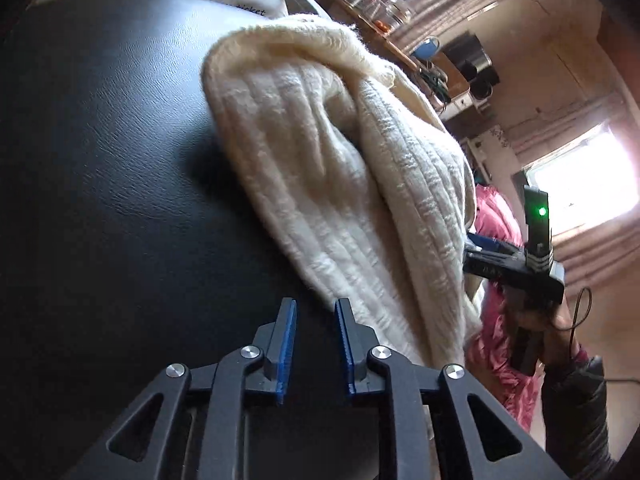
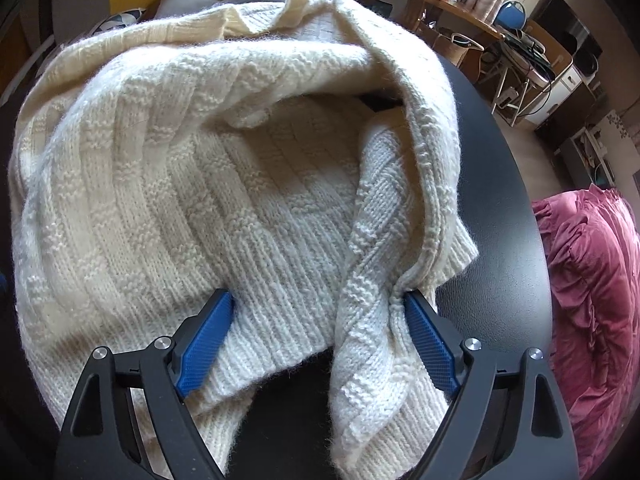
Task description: Fold clothes
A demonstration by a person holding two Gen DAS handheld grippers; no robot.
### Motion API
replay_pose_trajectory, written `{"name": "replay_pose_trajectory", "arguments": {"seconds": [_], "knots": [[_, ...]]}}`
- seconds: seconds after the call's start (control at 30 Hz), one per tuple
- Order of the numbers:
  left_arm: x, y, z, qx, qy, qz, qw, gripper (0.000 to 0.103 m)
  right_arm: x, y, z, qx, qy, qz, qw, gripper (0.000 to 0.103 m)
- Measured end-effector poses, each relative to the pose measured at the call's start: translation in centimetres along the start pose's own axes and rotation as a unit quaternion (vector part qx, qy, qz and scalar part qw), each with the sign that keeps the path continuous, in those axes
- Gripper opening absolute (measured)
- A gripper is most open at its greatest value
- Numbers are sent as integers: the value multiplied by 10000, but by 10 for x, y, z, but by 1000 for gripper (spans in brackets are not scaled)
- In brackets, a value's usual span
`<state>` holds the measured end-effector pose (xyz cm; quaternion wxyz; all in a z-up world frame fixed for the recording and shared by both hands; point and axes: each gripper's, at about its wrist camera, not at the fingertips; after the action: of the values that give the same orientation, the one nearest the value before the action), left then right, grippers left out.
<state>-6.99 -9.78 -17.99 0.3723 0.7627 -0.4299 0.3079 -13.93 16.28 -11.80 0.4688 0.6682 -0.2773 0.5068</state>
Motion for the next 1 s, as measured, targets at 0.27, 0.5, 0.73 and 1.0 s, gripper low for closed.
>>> {"name": "replay_pose_trajectory", "arguments": {"seconds": [0.27, 0.5, 0.73, 1.0], "knots": [[-21, 10, -16, 430, -198, -48, 9989, 23, 3, 1, 9, 72, 8, -66, 10000, 90], [-22, 7, -31, 511, 74, -239, 9984, 4, -7, -6, 5, 80, 59, -153, 9998, 92], [35, 7, -7, 237, 499, -603, 9967, 4, -25, -11, -11, -72, 99, -145, 9998, 96], [99, 8, 24, -111, 1034, -963, 9899, 3, -20, -12, -7, -159, 24, -71, 9998, 96]]}}
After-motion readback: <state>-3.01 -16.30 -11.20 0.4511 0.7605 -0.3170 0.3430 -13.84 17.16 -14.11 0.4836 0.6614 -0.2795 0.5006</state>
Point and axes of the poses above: each gripper's, at about its wrist camera, not at the fingertips, and x roughly against the way its jaws point, z to its left, y to its top, and after that the axes turned 7 degrees about y, right-handed
